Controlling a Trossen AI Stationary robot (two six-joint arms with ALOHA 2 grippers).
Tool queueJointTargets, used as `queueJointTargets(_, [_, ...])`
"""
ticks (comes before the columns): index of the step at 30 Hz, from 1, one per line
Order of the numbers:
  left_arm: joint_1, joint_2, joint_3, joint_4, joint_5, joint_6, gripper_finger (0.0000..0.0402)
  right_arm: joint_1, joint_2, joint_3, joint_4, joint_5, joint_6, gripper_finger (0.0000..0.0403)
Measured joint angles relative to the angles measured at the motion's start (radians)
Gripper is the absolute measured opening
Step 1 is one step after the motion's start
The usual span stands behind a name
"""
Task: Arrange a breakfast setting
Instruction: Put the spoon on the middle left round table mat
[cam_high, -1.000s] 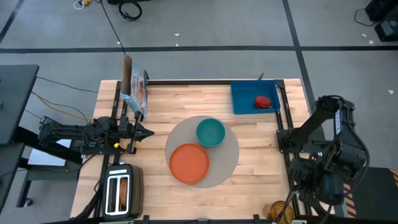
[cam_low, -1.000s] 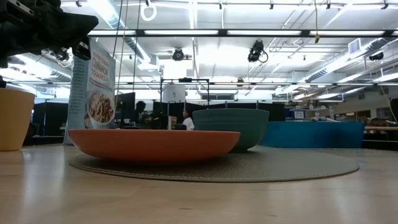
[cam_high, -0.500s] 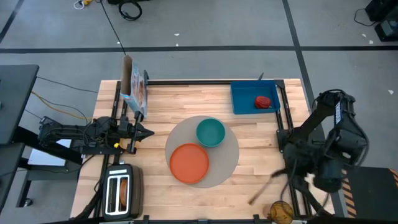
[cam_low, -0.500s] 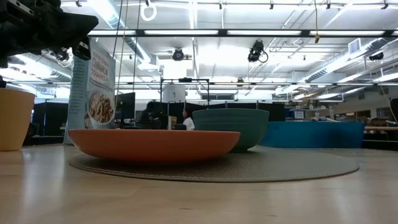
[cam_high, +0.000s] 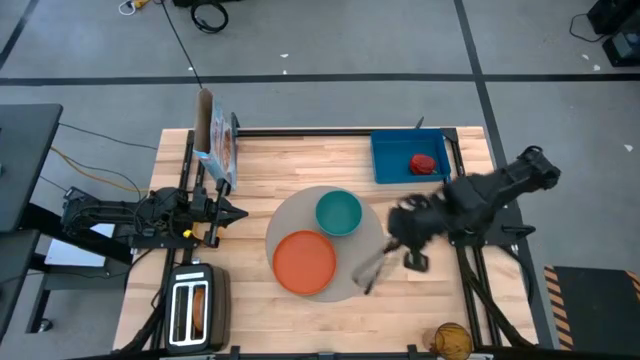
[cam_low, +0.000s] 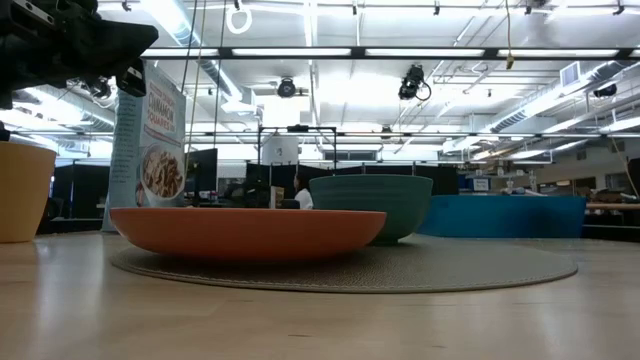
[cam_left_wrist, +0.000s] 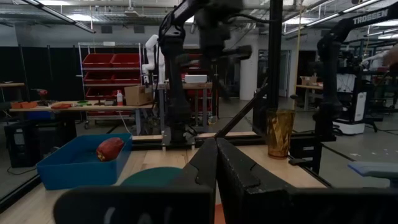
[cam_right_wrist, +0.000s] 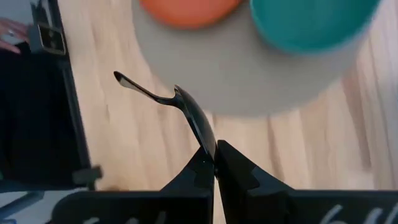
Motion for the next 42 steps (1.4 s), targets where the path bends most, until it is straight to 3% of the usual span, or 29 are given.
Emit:
queueJointTargets(4, [0.0,0.0,0.0,0.0,0.0,0.0,0.0009,-0.201,-0.058,-0.171,0.177,-0.157,-0.165,0.0012])
queueJointTargets(10, [0.0,0.0,0.0,0.0,0.0,0.0,0.0009,-0.446,-0.147,-0.446,0.356,-0.397,-0.238,0.0011])
queueJointTargets(19, [0.0,0.0,0.0,0.0,0.0,0.0,0.0009,-0.577,-0.11,-0.723,0.639,-0.562,-0.231,0.0011])
queueJointTargets(30, [0.0,0.0,0.0,0.0,0.0,0.0,0.0009,-0.662,0.016,-0.811,0.732,-0.763,-0.26,0.0011])
queueJointTargets(42, [0.0,0.0,0.0,0.0,0.0,0.0,0.0009,-0.721,0.14,-0.811,0.786,-0.733,-0.299,0.0031])
